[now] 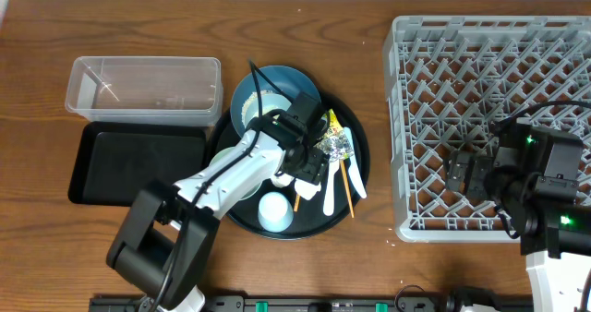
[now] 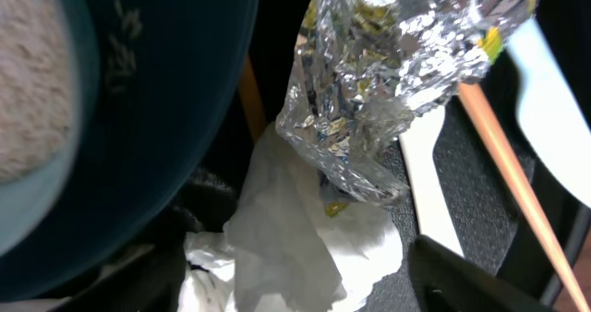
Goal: Sort waste into correct bins and load items into the dishwasher rack
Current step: 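Reach the left gripper to the crumpled foil and tissue and grasp, then carry the foil and tissue left and drop into the clear bin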
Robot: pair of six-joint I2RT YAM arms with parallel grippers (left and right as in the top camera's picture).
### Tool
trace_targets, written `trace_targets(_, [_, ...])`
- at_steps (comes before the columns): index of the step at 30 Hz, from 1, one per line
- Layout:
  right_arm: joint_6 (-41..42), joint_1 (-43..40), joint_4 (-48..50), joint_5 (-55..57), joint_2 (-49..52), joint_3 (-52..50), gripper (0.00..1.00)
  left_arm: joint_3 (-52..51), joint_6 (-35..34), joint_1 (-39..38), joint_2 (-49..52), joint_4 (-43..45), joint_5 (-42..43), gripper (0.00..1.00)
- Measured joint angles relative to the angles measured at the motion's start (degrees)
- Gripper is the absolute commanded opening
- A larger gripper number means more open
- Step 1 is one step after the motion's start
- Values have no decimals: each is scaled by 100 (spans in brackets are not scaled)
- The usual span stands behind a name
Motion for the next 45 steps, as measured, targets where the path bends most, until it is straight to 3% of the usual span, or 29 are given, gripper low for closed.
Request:
trace_targets(6, [0,0,-2,0,0,0,99,0,-2,-17,35,44,0,46])
trace_targets(12, [0,0,-17,0,0,0,99,0,-9,-17,35,90,-4,11])
trace_targets(14, [0,0,-24,0,0,0,99,0,-2,-17,35,90,-7,6])
trace_targets(22, [0,0,-46,0,0,0,99,0,20,-17,-175,81,-94,6])
trace_targets(30, [0,0,-90,0,0,0,99,9,20,120,-1499,42,-470,6])
trace_targets(38, [0,0,-90,0,0,0,99,20,20,1307,-2024,114,-907,6])
trace_targets(45, [0,0,-92,0,0,7,99,24,20,2610,-2024,1099,-992,6])
